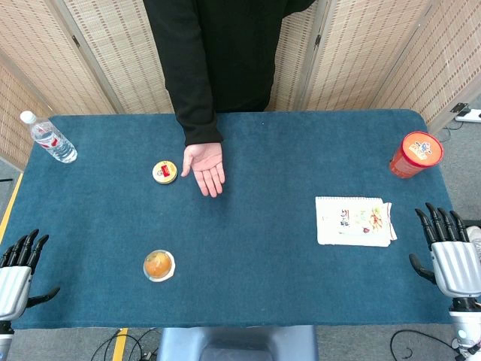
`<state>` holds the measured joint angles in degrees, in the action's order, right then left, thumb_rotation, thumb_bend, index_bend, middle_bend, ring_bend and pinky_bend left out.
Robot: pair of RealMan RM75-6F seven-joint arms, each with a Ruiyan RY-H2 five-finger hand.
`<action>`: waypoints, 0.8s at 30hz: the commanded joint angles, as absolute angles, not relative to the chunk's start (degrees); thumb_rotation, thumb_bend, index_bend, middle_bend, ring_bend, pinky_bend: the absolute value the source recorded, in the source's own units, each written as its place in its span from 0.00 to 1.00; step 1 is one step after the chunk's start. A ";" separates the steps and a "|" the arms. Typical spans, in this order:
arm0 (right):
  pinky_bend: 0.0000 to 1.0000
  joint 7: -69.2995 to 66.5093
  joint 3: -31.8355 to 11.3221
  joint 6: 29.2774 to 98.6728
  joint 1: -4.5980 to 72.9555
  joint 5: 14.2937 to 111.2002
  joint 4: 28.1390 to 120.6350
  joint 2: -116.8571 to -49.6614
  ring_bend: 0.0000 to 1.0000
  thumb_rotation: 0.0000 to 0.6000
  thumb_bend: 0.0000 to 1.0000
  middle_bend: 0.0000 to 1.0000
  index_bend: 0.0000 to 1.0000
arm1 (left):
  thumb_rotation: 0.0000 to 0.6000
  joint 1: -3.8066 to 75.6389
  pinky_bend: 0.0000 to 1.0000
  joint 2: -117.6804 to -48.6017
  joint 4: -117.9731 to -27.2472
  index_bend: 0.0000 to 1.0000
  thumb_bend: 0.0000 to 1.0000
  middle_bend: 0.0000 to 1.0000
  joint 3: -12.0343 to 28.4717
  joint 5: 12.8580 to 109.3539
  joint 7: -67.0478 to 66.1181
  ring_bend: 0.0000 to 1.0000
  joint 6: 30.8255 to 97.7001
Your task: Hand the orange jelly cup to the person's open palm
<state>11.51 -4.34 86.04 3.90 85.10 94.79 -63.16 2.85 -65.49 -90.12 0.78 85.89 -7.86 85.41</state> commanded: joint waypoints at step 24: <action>0.00 1.15 -2.63 87.37 2.77 89.18 95.82 -58.62 0.00 1.00 0.23 0.00 0.00 | 1.00 13.66 0.36 -65.53 -105.33 0.18 0.16 0.10 -0.59 89.48 -14.08 0.15 69.36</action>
